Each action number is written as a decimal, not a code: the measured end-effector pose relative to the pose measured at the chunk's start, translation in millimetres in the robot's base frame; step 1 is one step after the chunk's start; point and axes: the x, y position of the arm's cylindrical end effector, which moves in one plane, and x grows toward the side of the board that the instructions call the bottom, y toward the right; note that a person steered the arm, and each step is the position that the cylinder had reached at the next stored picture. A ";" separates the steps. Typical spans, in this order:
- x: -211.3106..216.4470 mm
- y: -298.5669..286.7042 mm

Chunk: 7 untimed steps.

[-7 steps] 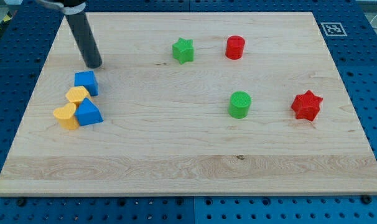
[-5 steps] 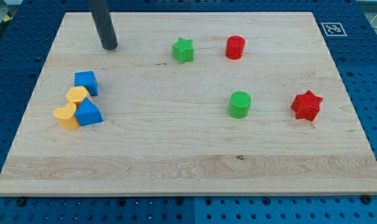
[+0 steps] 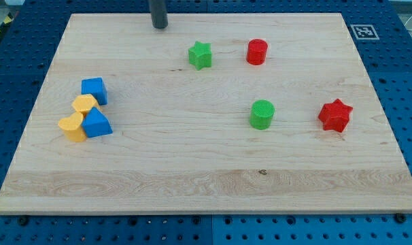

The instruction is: Push the green star to the center

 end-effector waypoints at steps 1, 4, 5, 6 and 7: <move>-4.9 25.7; 7.9 111.4; 21.0 116.6; 35.6 107.7; 51.0 98.9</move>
